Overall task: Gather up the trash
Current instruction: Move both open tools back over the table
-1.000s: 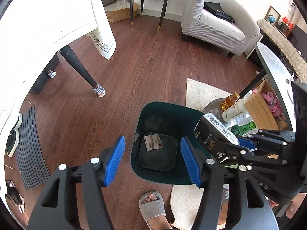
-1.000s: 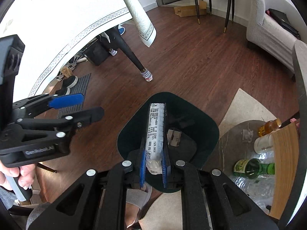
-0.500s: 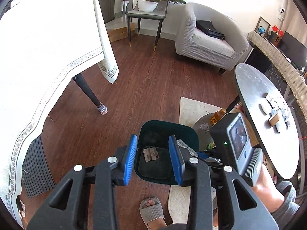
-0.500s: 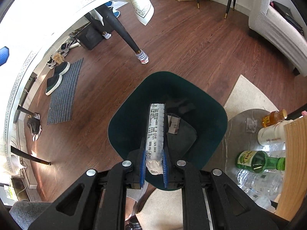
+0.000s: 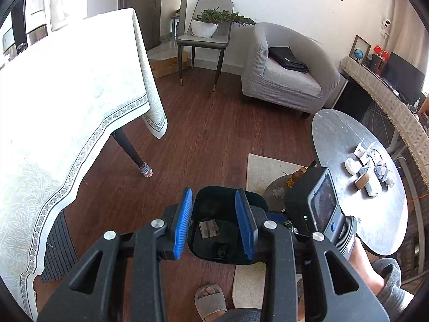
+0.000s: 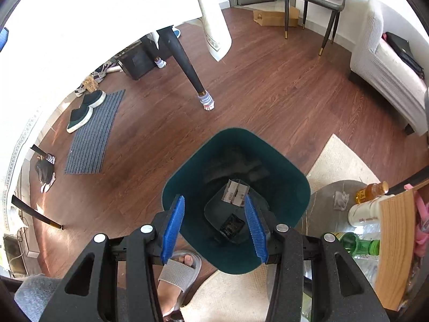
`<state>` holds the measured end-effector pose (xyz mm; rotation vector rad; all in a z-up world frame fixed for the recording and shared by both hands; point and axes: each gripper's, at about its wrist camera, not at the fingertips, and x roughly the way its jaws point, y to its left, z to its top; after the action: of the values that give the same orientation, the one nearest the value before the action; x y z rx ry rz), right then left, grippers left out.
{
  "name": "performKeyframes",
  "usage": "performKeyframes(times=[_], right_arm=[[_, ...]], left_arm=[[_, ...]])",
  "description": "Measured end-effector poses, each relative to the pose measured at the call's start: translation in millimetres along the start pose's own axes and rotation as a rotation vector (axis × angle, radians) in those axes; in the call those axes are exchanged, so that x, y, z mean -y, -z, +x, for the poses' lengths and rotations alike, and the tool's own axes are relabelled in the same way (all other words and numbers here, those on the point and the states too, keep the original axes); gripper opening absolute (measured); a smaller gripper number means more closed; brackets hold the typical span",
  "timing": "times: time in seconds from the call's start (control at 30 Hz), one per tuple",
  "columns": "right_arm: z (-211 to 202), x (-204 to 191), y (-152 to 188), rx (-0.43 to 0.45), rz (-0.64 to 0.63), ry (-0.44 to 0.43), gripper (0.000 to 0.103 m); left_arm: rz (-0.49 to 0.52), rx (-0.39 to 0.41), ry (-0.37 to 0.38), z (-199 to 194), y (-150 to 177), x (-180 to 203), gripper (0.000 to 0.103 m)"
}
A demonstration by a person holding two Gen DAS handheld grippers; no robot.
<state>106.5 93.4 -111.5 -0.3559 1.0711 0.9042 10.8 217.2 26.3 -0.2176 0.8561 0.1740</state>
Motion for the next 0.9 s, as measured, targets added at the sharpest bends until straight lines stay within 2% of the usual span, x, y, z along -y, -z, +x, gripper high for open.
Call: performKeyframes(times=[0.3, 0.47, 0.67, 0.9], right_arm=[[-63, 7, 1, 0.153, 0.000, 0.001, 0.047], [-99, 20, 9, 0.238, 0.011, 0.020, 0.047], [-129, 47, 33, 0.279, 0.046, 0.071, 0.047], [-179, 84, 69, 0.330, 0.099, 0.125, 0.047]], left_arm=[[-0.009, 0.029, 0.007, -8, -2, 16, 0.037], [0.018, 0.061, 0.031, -14, -5, 35, 0.045], [0.078, 0.079, 0.083, -10, -5, 66, 0.055], [0.188, 0.078, 0.185, 11, 2, 117, 0.059]])
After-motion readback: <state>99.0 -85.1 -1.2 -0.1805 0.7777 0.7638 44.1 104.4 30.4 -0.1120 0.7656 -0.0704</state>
